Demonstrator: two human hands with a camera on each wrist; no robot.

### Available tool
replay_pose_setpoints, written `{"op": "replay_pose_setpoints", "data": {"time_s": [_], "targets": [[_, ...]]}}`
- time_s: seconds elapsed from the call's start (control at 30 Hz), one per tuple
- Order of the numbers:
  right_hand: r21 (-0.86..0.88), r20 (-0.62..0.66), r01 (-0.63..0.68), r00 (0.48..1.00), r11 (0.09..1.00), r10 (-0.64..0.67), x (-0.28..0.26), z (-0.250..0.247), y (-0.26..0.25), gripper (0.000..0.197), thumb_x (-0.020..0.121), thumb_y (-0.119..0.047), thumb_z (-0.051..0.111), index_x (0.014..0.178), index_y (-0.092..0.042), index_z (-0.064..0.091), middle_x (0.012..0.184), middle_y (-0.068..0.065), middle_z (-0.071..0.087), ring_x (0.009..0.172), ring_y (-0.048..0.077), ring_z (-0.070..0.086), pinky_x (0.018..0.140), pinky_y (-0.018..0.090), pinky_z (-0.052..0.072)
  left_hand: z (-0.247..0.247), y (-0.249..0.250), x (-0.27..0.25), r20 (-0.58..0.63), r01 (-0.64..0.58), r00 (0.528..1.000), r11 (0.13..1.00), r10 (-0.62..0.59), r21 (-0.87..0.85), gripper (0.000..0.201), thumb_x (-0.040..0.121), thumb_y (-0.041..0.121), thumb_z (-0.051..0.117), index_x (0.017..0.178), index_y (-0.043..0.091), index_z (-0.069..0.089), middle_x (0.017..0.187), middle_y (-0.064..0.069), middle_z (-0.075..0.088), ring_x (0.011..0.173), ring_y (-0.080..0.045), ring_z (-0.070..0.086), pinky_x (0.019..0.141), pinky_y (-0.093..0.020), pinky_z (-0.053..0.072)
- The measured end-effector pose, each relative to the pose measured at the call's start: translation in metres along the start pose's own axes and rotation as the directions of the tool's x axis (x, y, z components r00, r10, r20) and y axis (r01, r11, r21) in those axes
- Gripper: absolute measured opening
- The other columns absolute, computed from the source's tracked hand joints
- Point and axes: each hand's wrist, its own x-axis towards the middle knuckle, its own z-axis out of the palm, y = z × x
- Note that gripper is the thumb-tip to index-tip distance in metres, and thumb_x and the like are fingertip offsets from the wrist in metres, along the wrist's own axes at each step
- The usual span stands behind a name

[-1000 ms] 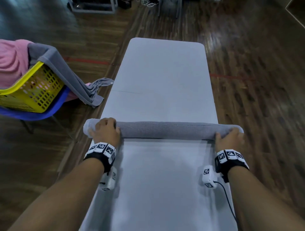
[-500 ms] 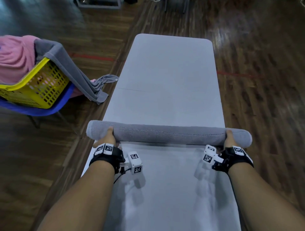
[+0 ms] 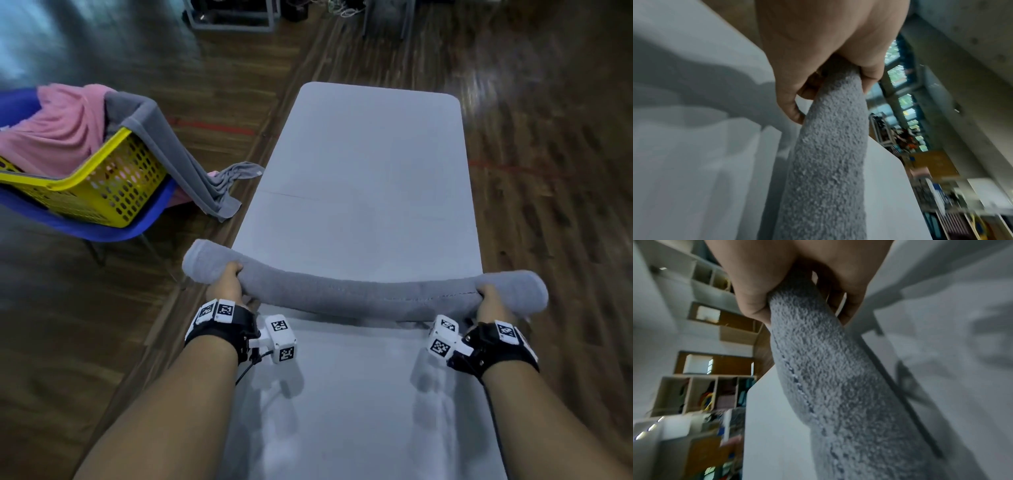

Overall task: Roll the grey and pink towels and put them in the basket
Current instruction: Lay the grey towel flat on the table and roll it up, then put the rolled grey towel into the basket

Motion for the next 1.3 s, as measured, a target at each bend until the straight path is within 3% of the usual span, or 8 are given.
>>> {"op": "replay_pose_setpoints", "data": {"time_s": [0.13, 0.27, 0.47, 0.63, 0.87, 1.0, 1.1, 1.3], "targets": [[-0.005, 0.036, 0.246, 0.969, 0.969, -0.245, -0.031, 0.022, -0.023, 0.06, 0.047, -0.049, 0.064, 0.095, -0.012, 0.065, 0.086, 0.008, 0.068, 0.062, 0.023, 0.061, 0.052, 0.028, 0.043, 0.004, 0.03, -0.017, 0.013, -0.255, 0.967, 0.957, 0.256, 0.136, 0.045, 0.061, 0.045, 0.073, 0.093, 0.015, 0.063, 0.11, -0.011, 0.068, 0.094, -0.027, 0.065, 0.088, -0.047, 0.056], [0.265, 0.129, 0.431, 0.871, 0.863, -0.475, -0.077, 0.06, -0.041, 0.08, 0.048, -0.039, 0.074, 0.123, -0.022, 0.053, 0.107, -0.002, 0.066, 0.091, 0.018, 0.065, 0.085, 0.039, 0.055, 0.015, 0.065, -0.048, 0.161, -0.482, 0.868, 0.875, 0.47, 0.041, 0.064, 0.045, 0.048, 0.081, 0.102, 0.025, 0.063, 0.103, 0.0, 0.07, 0.096, -0.02, 0.068, 0.081, -0.042, 0.058], [0.456, 0.356, 0.613, 0.538, 0.645, -0.764, -0.182, 0.103, -0.071, 0.07, 0.066, -0.036, 0.074, 0.131, -0.03, 0.047, 0.124, -0.011, 0.06, 0.112, 0.004, 0.058, 0.1, 0.034, 0.047, 0.029, 0.119, -0.094, 0.467, -0.873, 0.438, 0.487, 0.768, 0.019, 0.073, 0.07, 0.033, 0.079, 0.134, 0.025, 0.044, 0.126, 0.004, 0.062, 0.117, -0.016, 0.06, 0.1, -0.044, 0.05], [0.584, 0.454, 0.68, 0.178, 0.442, -0.873, -0.262, 0.134, -0.083, 0.077, 0.078, 0.001, 0.061, 0.145, -0.018, 0.029, 0.141, 0.004, 0.049, 0.13, 0.015, 0.048, 0.109, 0.036, 0.039, 0.026, 0.148, -0.13, 0.715, -0.977, 0.154, 0.213, 0.682, 0.007, 0.095, 0.075, 0.018, 0.073, 0.147, 0.045, 0.018, 0.138, 0.019, 0.05, 0.13, -0.003, 0.048, 0.107, -0.025, 0.041], [0.67, 0.511, 0.58, 0.092, 0.463, -0.855, -0.331, 0.16, -0.082, 0.073, 0.076, 0.004, 0.055, 0.144, -0.011, 0.032, 0.138, 0.009, 0.052, 0.127, 0.018, 0.052, 0.109, 0.038, 0.04, -0.039, 0.186, -0.134, 0.759, -0.988, 0.142, 0.141, 0.636, 0.067, 0.084, 0.081, 0.015, 0.065, 0.148, 0.033, 0.019, 0.133, 0.028, 0.048, 0.128, 0.005, 0.044, 0.11, -0.025, 0.036], [0.674, 0.535, 0.593, 0.017, 0.44, -0.844, -0.366, 0.18, -0.075, 0.071, 0.078, 0.005, 0.054, 0.143, -0.008, 0.032, 0.138, 0.011, 0.051, 0.128, 0.02, 0.049, 0.111, 0.047, 0.036, -0.075, 0.205, -0.129, 0.838, -0.919, 0.186, 0.392, 0.513, -0.036, 0.078, 0.083, 0.023, 0.057, 0.151, 0.032, 0.02, 0.142, 0.021, 0.048, 0.131, 0.002, 0.044, 0.103, -0.016, 0.039], [0.647, 0.581, 0.591, 0.028, 0.482, -0.814, -0.387, 0.199, -0.067, 0.067, 0.077, -0.003, 0.057, 0.14, -0.014, 0.035, 0.134, 0.007, 0.054, 0.123, 0.017, 0.054, 0.108, 0.044, 0.041, -0.102, 0.227, -0.116, 0.867, -0.823, 0.239, 0.565, 0.438, -0.059, 0.07, 0.085, 0.022, 0.045, 0.151, 0.036, 0.026, 0.143, 0.017, 0.049, 0.133, -0.007, 0.045, 0.109, -0.034, 0.035], [0.596, 0.668, 0.571, 0.037, 0.565, -0.743, -0.447, 0.252, -0.043, 0.058, 0.07, -0.013, 0.054, 0.127, -0.018, 0.043, 0.12, -0.002, 0.06, 0.109, 0.007, 0.06, 0.095, 0.032, 0.046, -0.172, 0.284, -0.062, 0.857, -0.877, 0.163, 0.47, 0.489, -0.101, 0.064, 0.09, 0.014, 0.067, 0.147, 0.017, 0.038, 0.143, 0.004, 0.052, 0.134, -0.011, 0.045, 0.108, -0.03, 0.04]]}}
